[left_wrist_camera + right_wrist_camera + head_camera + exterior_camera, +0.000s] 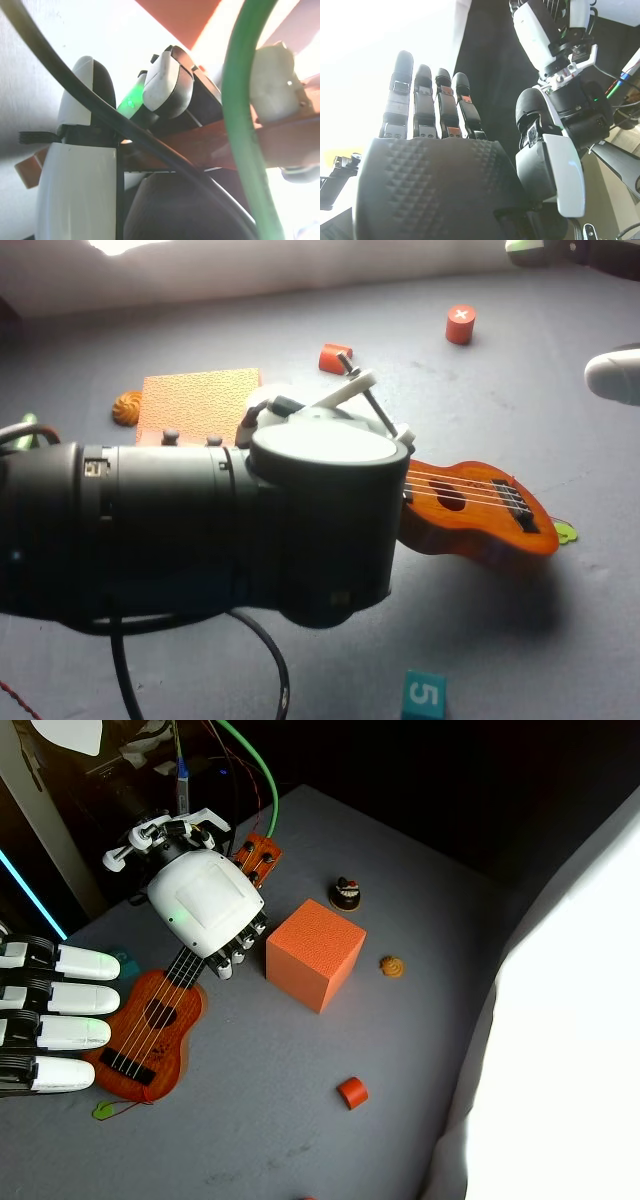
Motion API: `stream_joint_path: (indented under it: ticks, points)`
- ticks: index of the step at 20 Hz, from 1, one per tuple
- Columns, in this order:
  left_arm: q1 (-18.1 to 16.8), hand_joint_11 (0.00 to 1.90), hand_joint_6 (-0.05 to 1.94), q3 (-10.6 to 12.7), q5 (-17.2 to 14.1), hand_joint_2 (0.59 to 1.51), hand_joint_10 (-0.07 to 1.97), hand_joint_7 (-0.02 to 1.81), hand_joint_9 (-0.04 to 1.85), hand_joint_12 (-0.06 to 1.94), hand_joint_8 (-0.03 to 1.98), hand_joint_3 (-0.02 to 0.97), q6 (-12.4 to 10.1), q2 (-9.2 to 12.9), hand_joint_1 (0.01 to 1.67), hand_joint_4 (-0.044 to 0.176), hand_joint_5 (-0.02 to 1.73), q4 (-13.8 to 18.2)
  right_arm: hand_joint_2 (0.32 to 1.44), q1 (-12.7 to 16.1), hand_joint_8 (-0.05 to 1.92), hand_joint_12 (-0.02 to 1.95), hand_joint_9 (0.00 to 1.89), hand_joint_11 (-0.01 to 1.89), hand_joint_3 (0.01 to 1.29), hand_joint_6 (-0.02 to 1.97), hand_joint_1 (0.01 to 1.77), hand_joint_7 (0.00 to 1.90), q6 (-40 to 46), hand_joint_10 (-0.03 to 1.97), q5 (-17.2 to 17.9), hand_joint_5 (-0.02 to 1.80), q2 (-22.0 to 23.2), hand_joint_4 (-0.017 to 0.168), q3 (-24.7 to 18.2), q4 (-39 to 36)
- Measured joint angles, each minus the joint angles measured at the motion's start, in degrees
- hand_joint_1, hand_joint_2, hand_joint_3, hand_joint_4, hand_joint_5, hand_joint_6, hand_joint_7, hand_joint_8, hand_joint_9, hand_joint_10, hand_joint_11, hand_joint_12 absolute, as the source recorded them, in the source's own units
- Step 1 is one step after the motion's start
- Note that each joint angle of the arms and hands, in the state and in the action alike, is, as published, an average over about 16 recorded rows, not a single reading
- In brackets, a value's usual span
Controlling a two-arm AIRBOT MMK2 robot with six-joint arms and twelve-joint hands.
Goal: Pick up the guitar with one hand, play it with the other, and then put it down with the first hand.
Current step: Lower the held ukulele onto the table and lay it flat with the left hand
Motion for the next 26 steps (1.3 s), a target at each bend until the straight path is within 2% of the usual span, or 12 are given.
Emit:
stream_joint_path:
  ticks: [7,15,20,26]
  points:
    - [2.7,1.41,1.90,0.6,-0.3,1.107,1.90,1.27,1.38,1.94,1.97,-0.015,-3.3,-0.3,1.39,0.000,1.16,1.6,1.34,0.0,-0.01,0.79,0.02,0.02,0.02,0.36,0.20,0.12,0.0,0.30,0.0,0.02,0.0,-0.003,-0.1,-0.3]
    - [5.8,1.39,1.87,1.5,-1.8,1.086,1.90,1.26,1.35,1.93,1.94,-0.018,-5.9,-0.7,1.22,0.004,1.12,3.2,1.34,0.0,-0.01,0.80,0.02,0.02,0.02,0.36,0.20,0.13,0.0,0.33,0.0,0.02,0.0,-0.003,-0.2,-0.5]
    - [7.5,1.35,1.87,1.9,-3.2,1.055,1.90,1.22,1.30,1.93,1.92,-0.019,-6.6,-1.0,1.01,0.004,1.09,3.8,1.34,0.0,-0.01,0.83,0.02,0.02,0.02,0.37,0.20,0.14,0.0,0.33,0.1,0.02,0.0,-0.003,-0.2,-0.6]
    - [9.1,1.17,1.81,2.1,-4.8,1.055,1.89,1.08,1.14,1.92,1.88,-0.005,-7.1,-1.3,0.62,0.002,0.98,4.6,1.34,0.0,-0.01,0.82,0.02,0.02,0.02,0.38,0.21,0.13,0.0,0.33,0.1,0.02,0.0,-0.003,-0.2,-0.6]
